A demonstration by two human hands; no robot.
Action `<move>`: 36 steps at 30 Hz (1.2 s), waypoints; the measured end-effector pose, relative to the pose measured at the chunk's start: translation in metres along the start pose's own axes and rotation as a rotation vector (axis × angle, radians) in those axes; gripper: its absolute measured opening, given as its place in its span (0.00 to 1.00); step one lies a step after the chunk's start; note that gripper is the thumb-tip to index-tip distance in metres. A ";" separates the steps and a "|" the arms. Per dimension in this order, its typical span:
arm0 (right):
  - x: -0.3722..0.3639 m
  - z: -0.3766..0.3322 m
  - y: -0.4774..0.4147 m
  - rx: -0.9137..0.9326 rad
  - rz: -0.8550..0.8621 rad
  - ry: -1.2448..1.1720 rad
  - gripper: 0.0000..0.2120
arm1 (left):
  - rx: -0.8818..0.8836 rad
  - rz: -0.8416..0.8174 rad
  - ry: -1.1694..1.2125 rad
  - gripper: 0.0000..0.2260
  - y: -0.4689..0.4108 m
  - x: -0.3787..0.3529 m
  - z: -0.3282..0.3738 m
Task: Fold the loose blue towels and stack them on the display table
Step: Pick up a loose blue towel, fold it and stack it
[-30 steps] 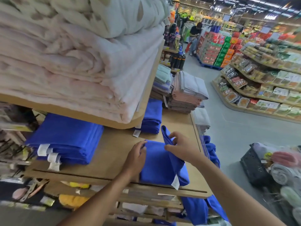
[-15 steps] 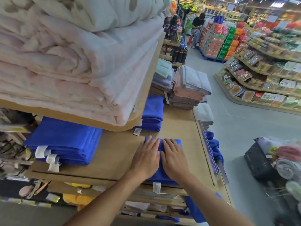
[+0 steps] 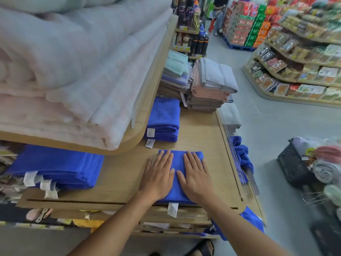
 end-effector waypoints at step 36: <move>0.172 0.012 -0.163 -0.173 0.013 -1.619 0.15 | 0.413 -0.157 1.783 0.15 -0.067 0.145 -0.013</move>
Point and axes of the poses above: each hand's wrist, its own y-axis away from the middle knuckle, its own x-axis out of the back of the hand, z = x × y, the point moved 3 cm from there along -y, towards the middle knuckle, and after that the axes turned 6 degrees about x, right-handed, at the moved point
